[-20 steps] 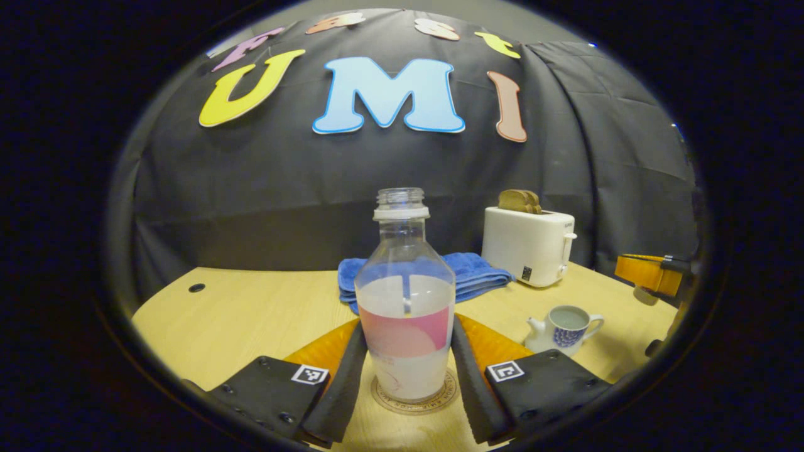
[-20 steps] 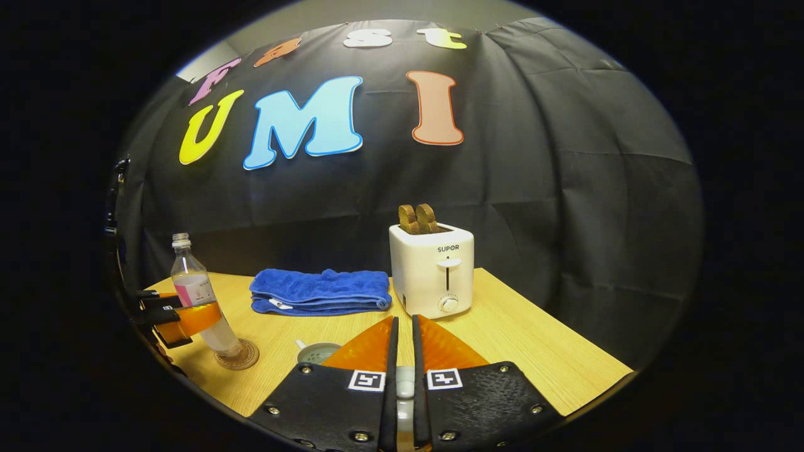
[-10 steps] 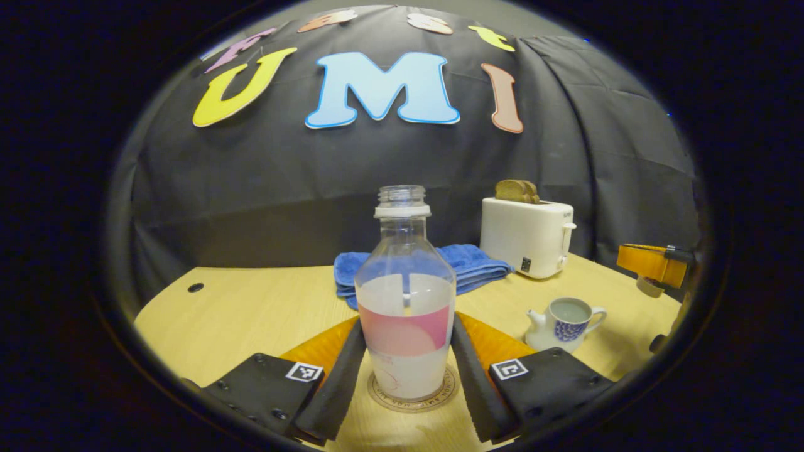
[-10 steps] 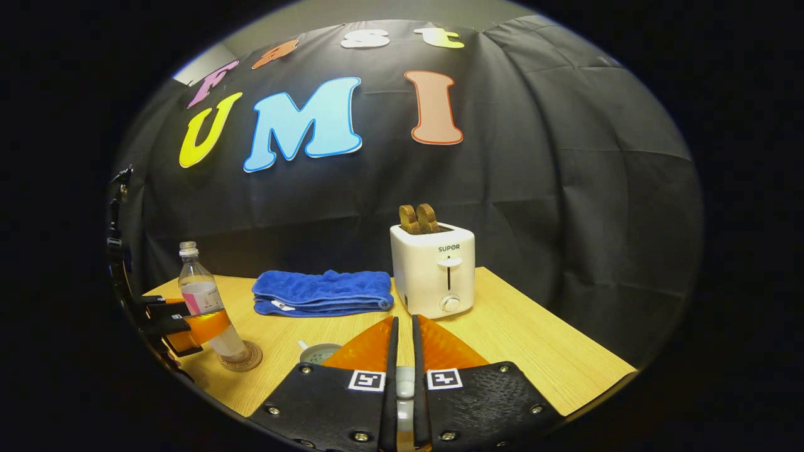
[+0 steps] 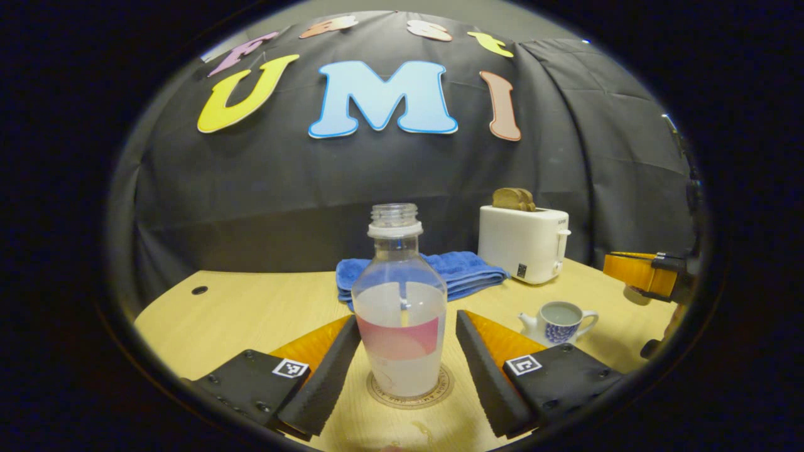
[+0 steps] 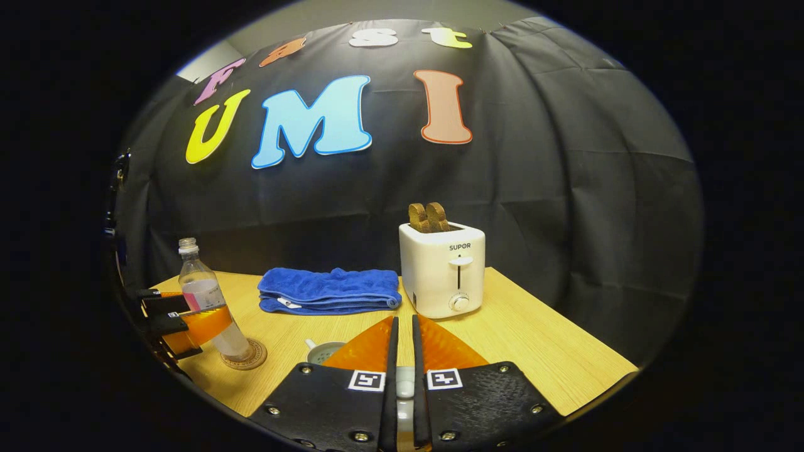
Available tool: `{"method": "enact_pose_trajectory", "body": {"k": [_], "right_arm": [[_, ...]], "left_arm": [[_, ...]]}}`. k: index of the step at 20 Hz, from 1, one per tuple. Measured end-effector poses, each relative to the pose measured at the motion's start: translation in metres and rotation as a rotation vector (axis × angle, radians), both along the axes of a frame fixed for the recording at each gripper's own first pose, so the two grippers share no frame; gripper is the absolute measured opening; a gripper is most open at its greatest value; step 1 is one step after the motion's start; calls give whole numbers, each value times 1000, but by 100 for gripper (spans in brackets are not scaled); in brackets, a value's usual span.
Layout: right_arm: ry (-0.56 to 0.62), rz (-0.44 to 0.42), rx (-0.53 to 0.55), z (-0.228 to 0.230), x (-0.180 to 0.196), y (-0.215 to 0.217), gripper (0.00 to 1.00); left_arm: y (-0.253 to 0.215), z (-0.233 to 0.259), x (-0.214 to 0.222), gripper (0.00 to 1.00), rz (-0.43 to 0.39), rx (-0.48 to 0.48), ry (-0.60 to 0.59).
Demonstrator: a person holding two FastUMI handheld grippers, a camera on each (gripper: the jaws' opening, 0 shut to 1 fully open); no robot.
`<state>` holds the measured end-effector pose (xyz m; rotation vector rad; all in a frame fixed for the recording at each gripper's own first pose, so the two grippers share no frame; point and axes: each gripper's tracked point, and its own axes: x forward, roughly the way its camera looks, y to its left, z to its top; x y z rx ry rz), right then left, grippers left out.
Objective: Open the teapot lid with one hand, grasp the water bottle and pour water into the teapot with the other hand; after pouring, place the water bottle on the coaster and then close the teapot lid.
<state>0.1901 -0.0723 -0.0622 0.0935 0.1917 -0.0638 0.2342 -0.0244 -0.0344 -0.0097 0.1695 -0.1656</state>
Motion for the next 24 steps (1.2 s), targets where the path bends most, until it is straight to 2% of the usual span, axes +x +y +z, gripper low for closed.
{"method": "enact_pose_trajectory", "body": {"k": [6,12,17,21,24], "right_arm": [[-15,60,11,-3,6,22,10],[-76,117,44,9,14,47,10],[-112,161,27,14,36,66,10],[-92,169,29,-2,58,70,10],[-90,188,112,-7,69,72,10]], "left_arm": [[12,2,-32,100,16,-56,-24],[20,15,-64,100,26,-64,-88],[15,22,-76,100,8,-108,-133],[12,26,-80,100,-11,-138,-143],[8,24,-79,100,-20,-139,-138]]}}
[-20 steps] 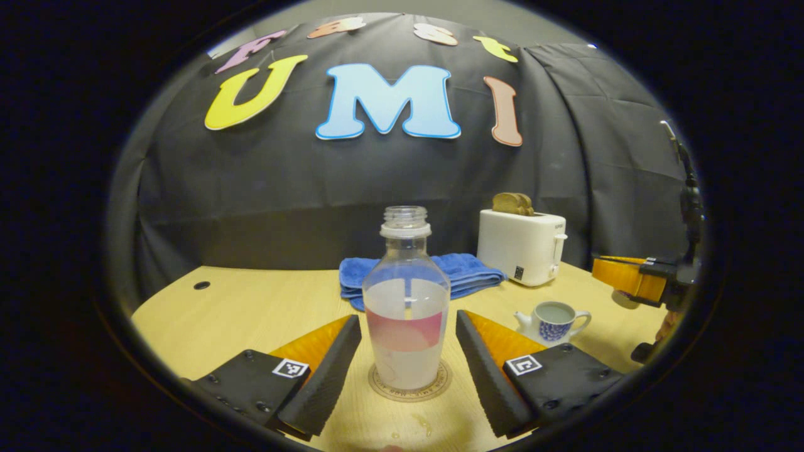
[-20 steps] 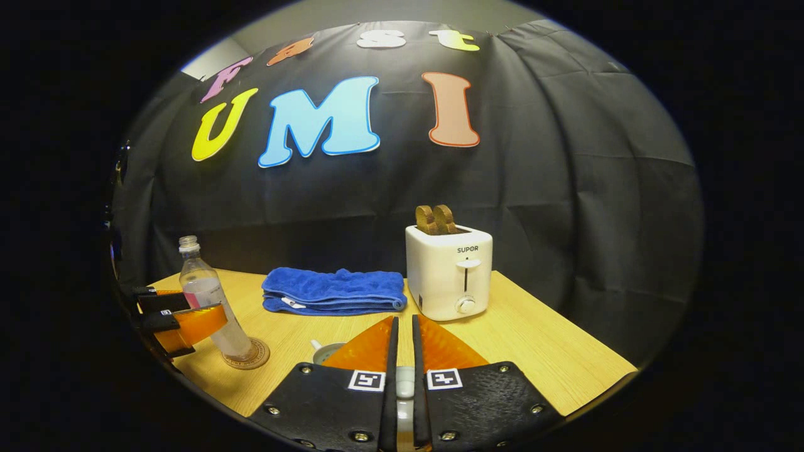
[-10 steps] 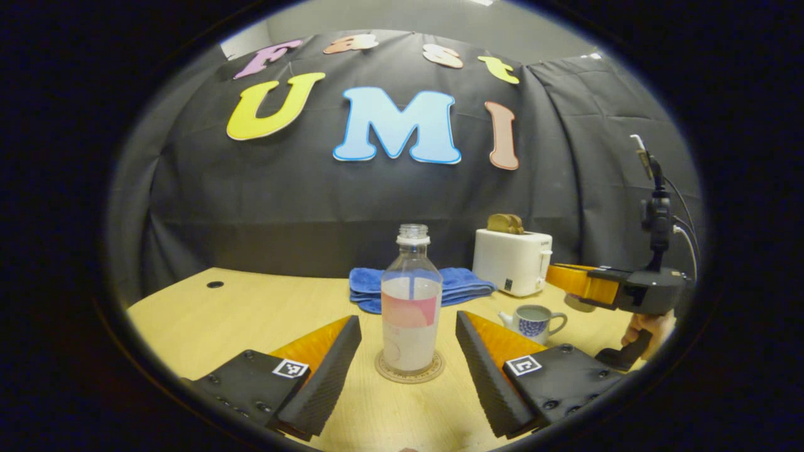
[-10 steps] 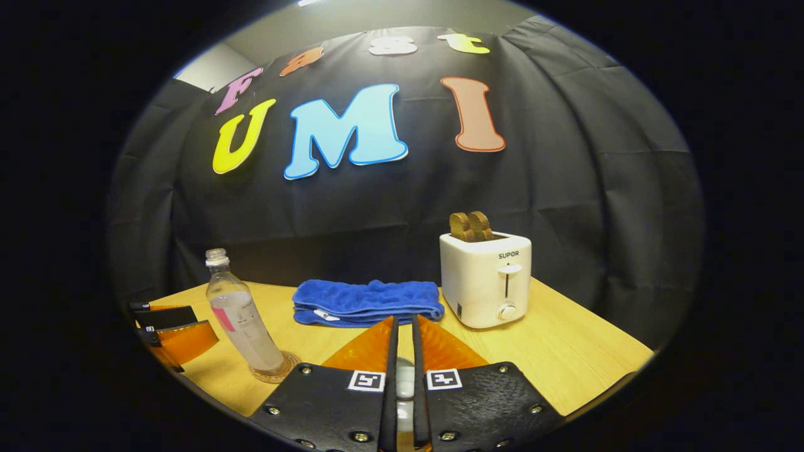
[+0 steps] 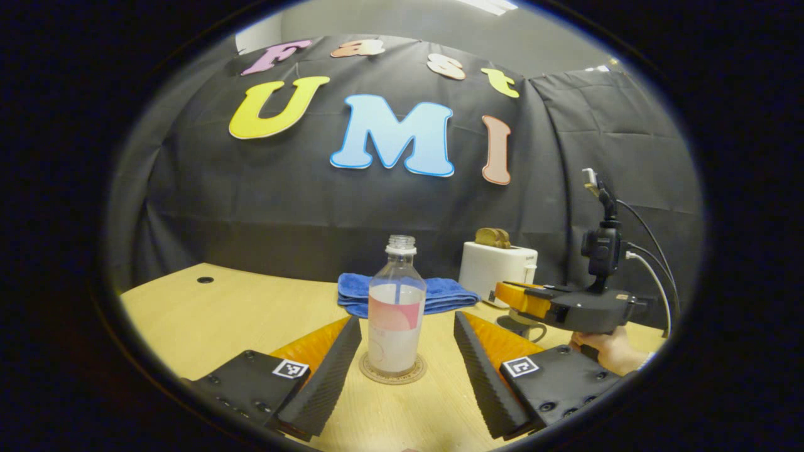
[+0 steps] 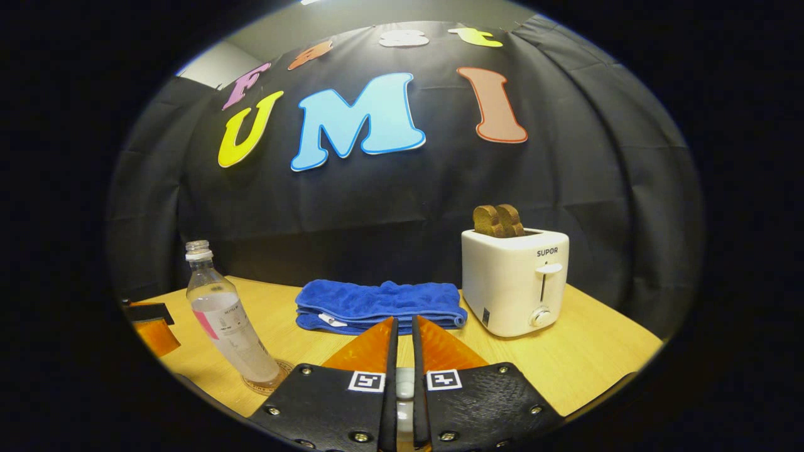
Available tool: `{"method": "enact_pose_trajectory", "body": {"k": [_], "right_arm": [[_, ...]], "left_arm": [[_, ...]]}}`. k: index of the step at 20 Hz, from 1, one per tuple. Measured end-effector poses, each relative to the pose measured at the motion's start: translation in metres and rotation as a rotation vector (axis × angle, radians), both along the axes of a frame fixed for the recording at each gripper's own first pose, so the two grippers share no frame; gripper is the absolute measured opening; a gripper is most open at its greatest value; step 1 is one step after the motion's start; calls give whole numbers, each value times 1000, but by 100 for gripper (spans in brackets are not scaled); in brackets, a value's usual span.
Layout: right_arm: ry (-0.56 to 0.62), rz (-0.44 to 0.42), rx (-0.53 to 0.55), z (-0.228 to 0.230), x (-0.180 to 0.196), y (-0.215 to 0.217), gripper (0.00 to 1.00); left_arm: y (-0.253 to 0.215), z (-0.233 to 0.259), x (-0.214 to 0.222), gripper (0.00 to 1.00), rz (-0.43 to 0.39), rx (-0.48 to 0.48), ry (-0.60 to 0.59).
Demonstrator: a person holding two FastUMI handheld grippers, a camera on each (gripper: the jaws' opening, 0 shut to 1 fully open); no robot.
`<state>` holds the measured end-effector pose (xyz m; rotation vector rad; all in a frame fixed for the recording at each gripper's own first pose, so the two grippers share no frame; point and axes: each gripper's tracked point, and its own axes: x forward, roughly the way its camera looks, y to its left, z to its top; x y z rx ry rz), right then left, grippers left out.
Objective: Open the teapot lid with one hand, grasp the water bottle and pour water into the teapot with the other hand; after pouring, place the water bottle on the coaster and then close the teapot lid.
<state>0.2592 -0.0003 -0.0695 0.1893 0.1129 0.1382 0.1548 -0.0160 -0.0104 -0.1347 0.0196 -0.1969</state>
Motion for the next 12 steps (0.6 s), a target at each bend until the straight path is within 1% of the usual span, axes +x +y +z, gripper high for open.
{"method": "enact_pose_trajectory", "body": {"k": [1,2,4,6,9,12], "right_arm": [[3,5,32,1,3,2,10],[4,1,27,-2,5,0,10],[6,-3,-21,-7,5,1,10],[1,0,-28,-7,6,5,10],[14,-17,-79,-19,10,4,10],[30,-14,-62,-25,11,4,10]], "left_arm": [[-2,-3,0,100,-6,-1,6],[-3,-3,0,100,-9,-1,11],[-5,-4,-1,100,-16,-2,14],[-7,-4,-1,100,-23,-6,15],[-9,-6,0,100,-29,-8,21],[-8,-4,-1,100,-29,-9,12]]}}
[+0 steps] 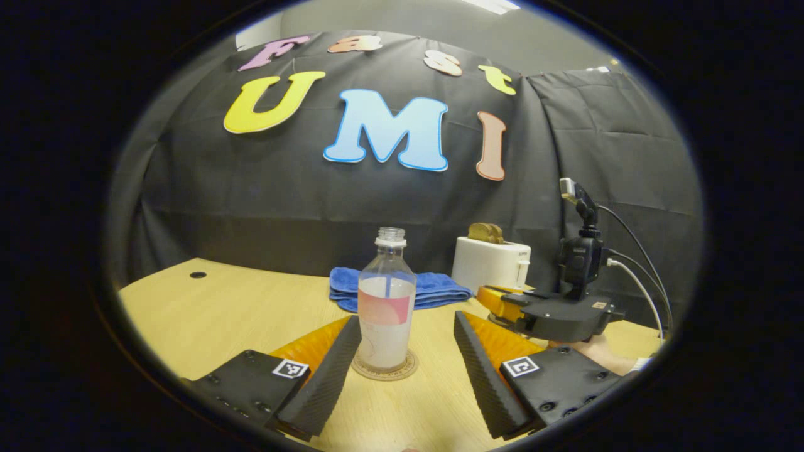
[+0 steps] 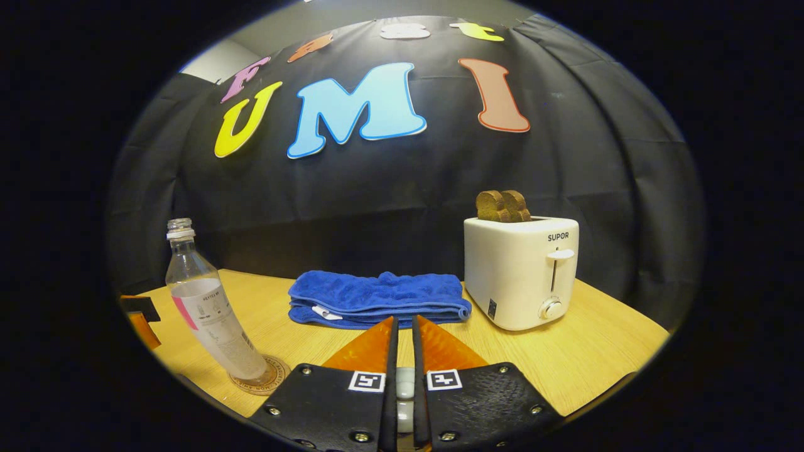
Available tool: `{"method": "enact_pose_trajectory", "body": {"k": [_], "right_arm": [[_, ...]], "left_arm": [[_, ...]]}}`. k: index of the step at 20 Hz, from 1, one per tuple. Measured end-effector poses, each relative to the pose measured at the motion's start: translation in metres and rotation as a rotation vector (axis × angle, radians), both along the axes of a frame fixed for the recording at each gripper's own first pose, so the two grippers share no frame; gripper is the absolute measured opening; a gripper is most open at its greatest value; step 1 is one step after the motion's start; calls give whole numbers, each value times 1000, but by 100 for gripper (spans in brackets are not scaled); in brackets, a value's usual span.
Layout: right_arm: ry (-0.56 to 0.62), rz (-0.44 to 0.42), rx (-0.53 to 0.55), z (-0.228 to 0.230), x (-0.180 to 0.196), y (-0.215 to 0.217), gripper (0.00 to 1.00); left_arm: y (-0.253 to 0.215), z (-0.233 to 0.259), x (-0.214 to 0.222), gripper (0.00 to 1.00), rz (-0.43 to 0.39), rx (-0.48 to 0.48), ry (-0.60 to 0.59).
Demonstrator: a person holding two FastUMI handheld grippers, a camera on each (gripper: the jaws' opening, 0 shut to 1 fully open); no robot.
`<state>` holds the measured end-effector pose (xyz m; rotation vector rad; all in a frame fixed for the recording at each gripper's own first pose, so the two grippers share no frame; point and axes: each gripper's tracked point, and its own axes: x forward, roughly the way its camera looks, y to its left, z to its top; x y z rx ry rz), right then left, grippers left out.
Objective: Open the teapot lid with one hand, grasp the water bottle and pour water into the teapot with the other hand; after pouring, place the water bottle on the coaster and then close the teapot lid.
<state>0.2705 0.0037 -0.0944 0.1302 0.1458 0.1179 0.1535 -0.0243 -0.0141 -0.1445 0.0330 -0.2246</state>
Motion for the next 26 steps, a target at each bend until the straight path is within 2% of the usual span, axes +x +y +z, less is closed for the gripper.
{"method": "enact_pose_trajectory", "body": {"k": [4,10,11,14,16,19,21,26], "right_arm": [[4,-11,-12,-1,0,-1,10],[-4,-20,-85,1,-5,4,19],[-2,-14,-83,3,-7,7,22],[14,0,-79,10,-20,14,42],[-8,-6,-102,26,-35,17,45],[-49,-44,-147,48,-64,13,72],[-52,-68,-162,59,-90,11,76],[-62,-112,-196,79,-157,7,76]], "left_arm": [[2,-1,1,100,8,8,-2],[2,-2,3,100,13,26,0],[3,-1,2,100,14,30,-6],[6,2,2,100,27,58,-16],[7,4,0,100,36,78,-23],[3,16,-6,100,24,73,-55],[2,21,-10,100,23,77,-71],[3,35,-35,100,50,106,-97]]}}
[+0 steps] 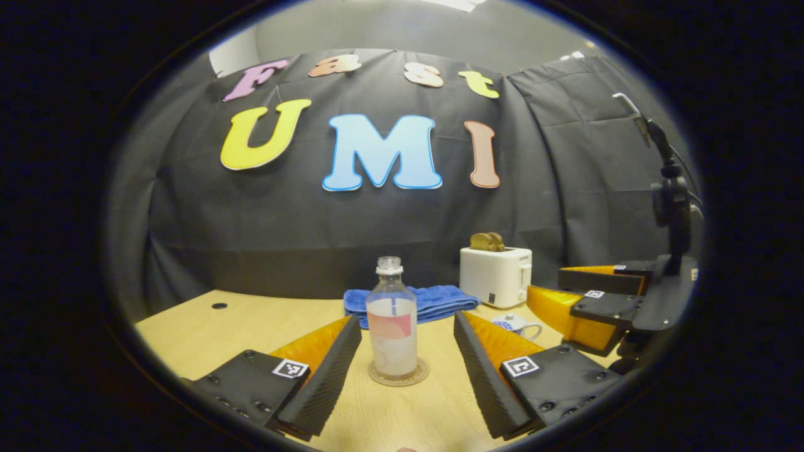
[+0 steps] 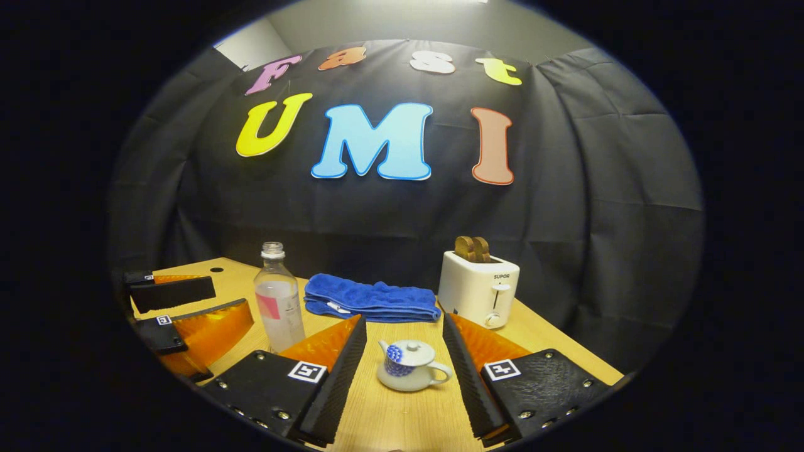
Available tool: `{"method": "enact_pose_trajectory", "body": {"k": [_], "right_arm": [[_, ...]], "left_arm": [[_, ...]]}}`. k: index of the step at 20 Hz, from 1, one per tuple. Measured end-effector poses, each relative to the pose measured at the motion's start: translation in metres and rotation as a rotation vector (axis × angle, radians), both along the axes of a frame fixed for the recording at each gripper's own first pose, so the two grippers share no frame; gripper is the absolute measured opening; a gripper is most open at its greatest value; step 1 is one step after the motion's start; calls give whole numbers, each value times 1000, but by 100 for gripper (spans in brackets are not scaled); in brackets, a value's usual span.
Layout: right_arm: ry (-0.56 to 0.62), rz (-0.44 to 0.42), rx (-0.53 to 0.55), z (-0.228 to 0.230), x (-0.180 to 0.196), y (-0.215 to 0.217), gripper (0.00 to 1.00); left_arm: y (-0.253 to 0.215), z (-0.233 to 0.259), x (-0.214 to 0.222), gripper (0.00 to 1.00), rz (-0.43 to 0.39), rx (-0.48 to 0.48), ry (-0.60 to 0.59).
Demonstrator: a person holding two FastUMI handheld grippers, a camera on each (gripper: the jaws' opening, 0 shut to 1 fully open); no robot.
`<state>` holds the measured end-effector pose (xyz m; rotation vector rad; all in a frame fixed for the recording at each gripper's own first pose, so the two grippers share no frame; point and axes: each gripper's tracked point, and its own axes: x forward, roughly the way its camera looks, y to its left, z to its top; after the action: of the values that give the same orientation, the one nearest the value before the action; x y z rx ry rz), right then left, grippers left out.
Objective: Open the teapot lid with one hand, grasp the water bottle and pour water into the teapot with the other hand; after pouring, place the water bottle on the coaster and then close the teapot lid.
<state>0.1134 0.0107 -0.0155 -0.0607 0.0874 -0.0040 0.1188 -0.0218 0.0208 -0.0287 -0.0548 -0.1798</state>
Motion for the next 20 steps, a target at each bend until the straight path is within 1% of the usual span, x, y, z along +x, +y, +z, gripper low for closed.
{"method": "enact_pose_trajectory", "body": {"k": [2,6,11,15,20], "right_arm": [[-10,-11,3,5,-24,-1,76],[-31,4,49,13,-62,3,76],[-48,-52,18,10,-97,-8,76],[-37,-54,-16,6,-115,-5,76],[-35,-23,-29,-4,-124,9,76]], "left_arm": [[-2,4,-17,100,5,-1,-12],[-4,7,-50,100,17,8,-26],[-4,4,-79,100,28,-18,-28],[-4,-1,-95,100,35,-27,-6],[-1,-2,-110,100,39,-30,-11]]}}
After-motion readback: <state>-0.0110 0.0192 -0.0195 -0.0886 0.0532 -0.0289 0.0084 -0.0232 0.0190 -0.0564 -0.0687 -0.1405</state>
